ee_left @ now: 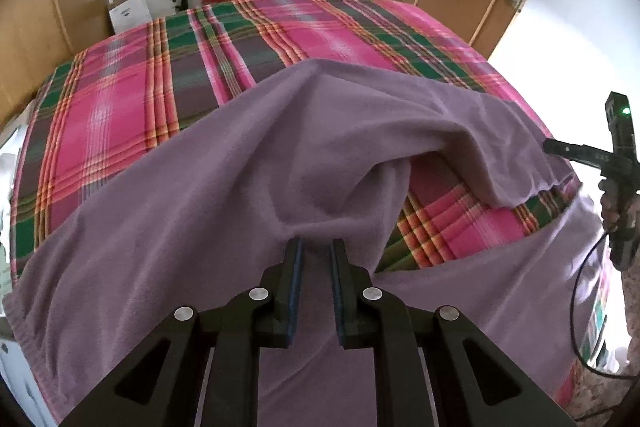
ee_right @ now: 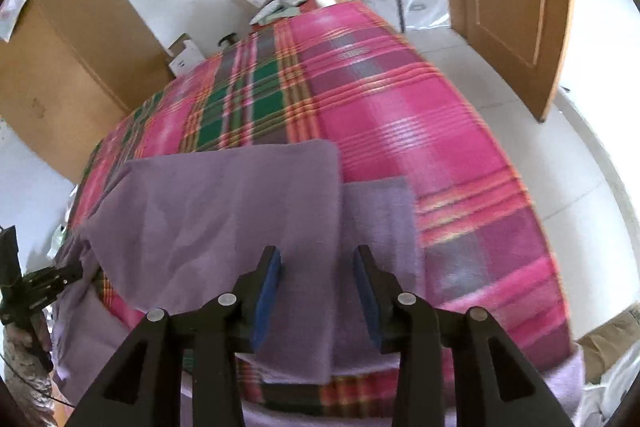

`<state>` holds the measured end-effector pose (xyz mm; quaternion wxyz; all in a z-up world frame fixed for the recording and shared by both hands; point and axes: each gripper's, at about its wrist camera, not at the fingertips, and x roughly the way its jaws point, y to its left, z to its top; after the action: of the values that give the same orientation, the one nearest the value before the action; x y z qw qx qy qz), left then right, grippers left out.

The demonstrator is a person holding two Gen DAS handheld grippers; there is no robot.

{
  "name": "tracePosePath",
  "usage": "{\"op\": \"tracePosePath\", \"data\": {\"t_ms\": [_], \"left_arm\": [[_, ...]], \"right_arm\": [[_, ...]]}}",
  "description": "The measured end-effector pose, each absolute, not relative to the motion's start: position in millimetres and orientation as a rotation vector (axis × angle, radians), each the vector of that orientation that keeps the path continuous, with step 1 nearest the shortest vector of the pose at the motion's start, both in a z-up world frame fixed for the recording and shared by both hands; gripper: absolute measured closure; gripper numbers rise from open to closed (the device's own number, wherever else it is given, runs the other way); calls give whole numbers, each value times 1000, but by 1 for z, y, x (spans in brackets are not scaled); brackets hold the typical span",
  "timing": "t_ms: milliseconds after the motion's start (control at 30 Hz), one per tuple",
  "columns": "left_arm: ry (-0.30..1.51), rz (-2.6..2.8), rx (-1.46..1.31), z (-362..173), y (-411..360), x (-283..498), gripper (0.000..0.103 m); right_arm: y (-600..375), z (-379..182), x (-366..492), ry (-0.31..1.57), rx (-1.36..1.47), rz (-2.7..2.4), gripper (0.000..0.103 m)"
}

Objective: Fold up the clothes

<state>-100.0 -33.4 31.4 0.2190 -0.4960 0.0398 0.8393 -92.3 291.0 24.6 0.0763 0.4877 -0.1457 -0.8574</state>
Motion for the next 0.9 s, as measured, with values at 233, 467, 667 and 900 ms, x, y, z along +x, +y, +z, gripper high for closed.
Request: {"op": "tracePosePath", "data": {"t_ms": [233, 467, 667, 900], "left_arm": [[125, 2332, -1379, 29, -24, -107, 89], [93, 2310, -1378, 30, -24, -110, 89], [168, 2268, -1354, 29, -10, -105, 89], [274, 2230, -1306, 31, 6, -93, 78]], "right_arm": [[271, 33, -107, -318, 1383, -2629, 96], [275, 69, -140, -199, 1248, -2832, 96], [282, 72, -185, -242, 1260, -2872, 96], [270, 67, -221, -214, 1272, -2905, 96]]}}
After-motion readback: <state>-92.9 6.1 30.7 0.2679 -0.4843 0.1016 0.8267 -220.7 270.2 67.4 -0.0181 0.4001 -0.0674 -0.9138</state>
